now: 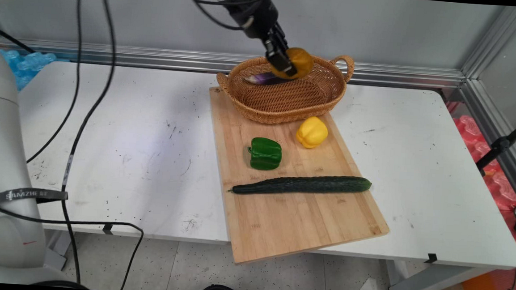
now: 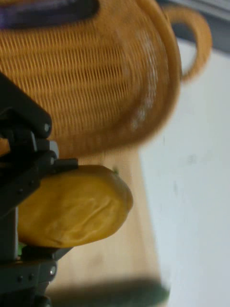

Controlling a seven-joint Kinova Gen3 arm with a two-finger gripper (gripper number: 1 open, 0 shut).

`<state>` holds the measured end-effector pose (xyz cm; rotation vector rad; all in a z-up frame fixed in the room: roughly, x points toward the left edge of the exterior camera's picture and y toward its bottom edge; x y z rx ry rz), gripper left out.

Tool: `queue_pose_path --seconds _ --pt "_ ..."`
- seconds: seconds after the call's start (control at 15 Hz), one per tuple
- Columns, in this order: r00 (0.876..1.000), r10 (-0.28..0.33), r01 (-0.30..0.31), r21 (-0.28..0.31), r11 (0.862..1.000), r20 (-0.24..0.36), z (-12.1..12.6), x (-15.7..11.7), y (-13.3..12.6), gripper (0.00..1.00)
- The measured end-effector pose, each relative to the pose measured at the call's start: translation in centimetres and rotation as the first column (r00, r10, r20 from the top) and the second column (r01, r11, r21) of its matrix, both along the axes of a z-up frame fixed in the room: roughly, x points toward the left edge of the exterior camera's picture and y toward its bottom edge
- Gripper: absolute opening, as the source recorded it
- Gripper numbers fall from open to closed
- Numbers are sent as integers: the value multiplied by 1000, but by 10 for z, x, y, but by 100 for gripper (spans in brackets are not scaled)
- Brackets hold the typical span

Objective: Place the picked object on the cutting board

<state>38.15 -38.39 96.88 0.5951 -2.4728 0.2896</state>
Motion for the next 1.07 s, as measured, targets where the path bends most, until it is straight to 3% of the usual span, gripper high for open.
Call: queue_pose_path --seconds 0.2,0.47,0.8,1.07 --pt "992 -128 128 10 992 -9 9 1 38 0" --pt "964 -265 265 26 964 -10 10 -1 79 0" --pt "932 -362 362 51 931 -7 -5 -13 115 0" --pt "918 -395 395 78 915 -9 -30 -29 136 0"
